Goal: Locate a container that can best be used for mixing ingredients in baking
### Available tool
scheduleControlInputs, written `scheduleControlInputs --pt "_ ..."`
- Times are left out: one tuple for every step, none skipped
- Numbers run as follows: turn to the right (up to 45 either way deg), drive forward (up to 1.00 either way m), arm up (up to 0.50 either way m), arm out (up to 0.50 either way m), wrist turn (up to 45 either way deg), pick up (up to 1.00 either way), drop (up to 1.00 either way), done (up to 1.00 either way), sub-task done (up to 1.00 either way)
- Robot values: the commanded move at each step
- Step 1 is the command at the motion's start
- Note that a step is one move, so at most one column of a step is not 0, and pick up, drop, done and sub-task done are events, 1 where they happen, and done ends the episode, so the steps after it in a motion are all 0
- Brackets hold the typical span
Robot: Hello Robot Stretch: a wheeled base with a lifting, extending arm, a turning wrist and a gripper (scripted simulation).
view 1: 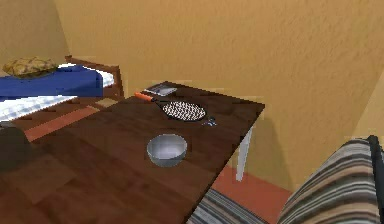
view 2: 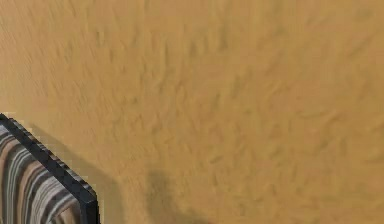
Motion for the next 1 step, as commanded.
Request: scheduleControlInputs --pt "0.0 0.00 0.00 0.00 0.0 0.00 0.00 1.00 0.00"
